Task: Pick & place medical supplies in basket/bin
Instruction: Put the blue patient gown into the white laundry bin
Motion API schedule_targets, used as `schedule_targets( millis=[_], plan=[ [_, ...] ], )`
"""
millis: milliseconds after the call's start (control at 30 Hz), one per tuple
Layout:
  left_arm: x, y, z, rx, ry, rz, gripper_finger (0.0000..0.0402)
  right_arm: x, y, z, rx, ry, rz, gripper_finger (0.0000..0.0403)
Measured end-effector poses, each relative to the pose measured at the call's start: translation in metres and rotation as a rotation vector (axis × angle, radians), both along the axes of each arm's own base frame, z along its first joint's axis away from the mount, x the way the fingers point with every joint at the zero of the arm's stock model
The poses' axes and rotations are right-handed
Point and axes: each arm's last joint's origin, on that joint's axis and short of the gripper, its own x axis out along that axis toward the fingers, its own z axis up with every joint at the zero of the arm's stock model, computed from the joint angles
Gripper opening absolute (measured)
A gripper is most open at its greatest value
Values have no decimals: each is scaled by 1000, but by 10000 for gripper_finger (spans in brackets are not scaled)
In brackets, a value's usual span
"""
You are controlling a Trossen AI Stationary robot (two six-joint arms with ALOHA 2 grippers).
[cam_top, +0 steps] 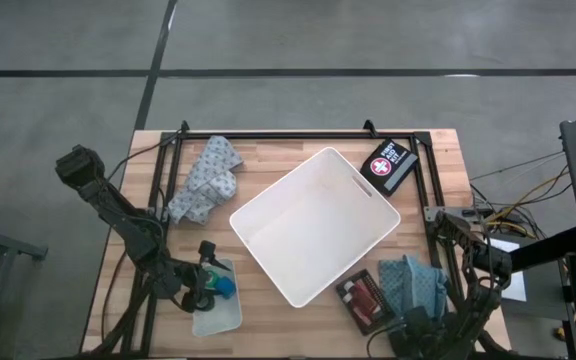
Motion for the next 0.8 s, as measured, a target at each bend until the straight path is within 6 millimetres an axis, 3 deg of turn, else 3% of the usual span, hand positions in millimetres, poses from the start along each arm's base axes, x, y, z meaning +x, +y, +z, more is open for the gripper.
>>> schedule_targets(
  millis=[333,800],
  plan=[
    [0,0,0,0,0,0,322,-1,-2,5,5,-5,-3,92],
    [0,0,0,0,0,0,322,2,-2,36,-83,15,-10,91]
  ],
)
